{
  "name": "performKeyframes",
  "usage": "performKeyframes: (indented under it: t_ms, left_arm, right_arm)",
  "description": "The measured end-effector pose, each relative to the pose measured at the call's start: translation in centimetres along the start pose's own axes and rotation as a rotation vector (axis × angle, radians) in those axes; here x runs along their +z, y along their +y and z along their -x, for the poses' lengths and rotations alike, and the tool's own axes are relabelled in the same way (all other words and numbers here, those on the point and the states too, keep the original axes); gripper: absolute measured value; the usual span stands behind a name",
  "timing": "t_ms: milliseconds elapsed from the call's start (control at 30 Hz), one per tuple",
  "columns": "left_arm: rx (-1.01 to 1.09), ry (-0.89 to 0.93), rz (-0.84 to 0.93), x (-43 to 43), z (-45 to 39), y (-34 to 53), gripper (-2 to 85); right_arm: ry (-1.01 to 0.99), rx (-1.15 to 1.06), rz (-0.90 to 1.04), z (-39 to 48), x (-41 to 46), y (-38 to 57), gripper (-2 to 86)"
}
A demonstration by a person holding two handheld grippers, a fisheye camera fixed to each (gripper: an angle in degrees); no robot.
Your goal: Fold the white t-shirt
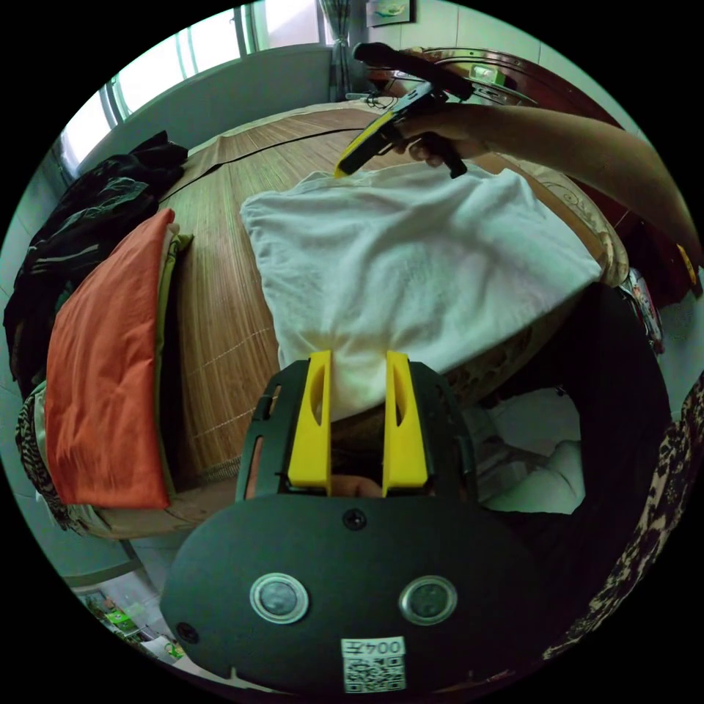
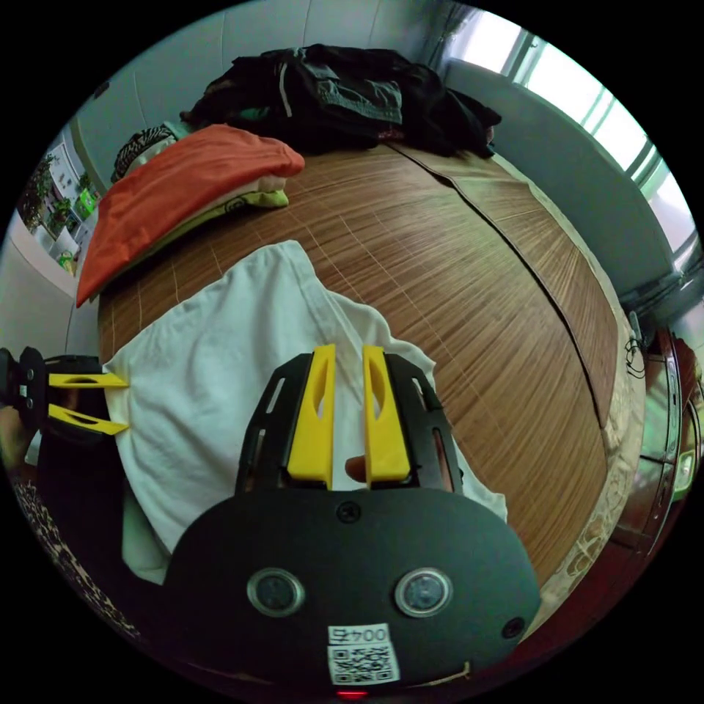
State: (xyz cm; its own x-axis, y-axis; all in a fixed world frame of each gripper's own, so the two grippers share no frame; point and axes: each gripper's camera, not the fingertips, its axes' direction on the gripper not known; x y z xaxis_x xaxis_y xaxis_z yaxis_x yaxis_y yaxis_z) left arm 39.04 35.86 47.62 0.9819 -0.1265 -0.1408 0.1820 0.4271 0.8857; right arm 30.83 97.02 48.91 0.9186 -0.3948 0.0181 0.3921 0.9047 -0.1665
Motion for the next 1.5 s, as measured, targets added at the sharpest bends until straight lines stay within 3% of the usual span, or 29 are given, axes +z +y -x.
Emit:
performKeyframes:
  t_ms: [467,733,900,1067,1267,1500]
  left_arm:
    - [-0.003,0.008,-0.002,0.4,-0.1,-0.5,10.6]
    - [-0.005,0.008,-0.002,0.6,-0.3,-0.8,10.3]
    - [-0.003,0.006,-0.001,0.7,-0.5,-1.0,10.3]
    - [-0.007,0.007,0.000,0.8,-0.6,-1.1,10.4]
    - [-0.006,0.003,0.000,0.9,-1.0,-1.4,10.6]
    - [-0.008,-0.001,0.004,1.1,-1.3,-1.9,10.7]
  right_arm:
    - [0.031,-0.087,0.024,-0.6,1.6,-2.7,-0.1]
    - [0.061,-0.019,0.039,-1.4,3.4,-3.2,3.5]
    - [0.005,0.142,-0.151,-4.0,0.9,-1.3,5.2]
    - [0.085,0.273,-0.279,-6.7,-4.3,4.8,0.7]
    - [0.121,0.316,-0.184,-6.5,-4.1,13.9,-0.7]
    - [0.101,0.410,0.003,-8.5,1.4,15.8,-0.8]
